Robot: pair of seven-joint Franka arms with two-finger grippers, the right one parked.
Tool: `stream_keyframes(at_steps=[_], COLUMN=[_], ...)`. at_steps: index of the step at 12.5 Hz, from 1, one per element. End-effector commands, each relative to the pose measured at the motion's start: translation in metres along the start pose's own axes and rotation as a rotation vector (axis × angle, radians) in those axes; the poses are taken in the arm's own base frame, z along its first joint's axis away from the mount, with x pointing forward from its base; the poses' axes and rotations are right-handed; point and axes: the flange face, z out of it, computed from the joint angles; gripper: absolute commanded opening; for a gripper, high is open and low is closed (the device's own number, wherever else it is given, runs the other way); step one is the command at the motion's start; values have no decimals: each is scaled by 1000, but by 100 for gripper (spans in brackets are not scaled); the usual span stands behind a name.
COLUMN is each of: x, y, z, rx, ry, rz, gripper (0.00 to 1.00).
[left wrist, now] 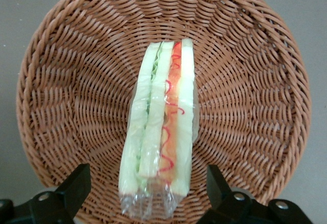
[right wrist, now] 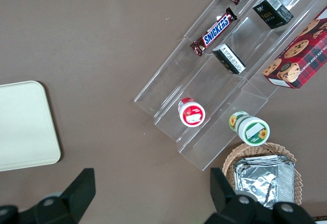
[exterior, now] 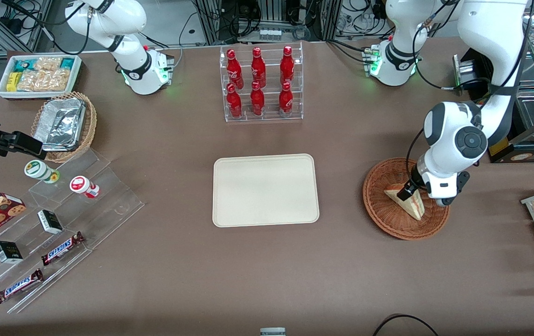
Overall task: Place sandwich from basket to tray
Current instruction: 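Lower the left gripper and close it on the wrapped sandwich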
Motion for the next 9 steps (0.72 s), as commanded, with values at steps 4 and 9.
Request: stream_keyframes(at_steps=[4,9], x=[5,14], y=[0,15], z=[14,-19], rx=[1,24], ry=[1,-11], rz=[-33,-39], gripper=[42,0])
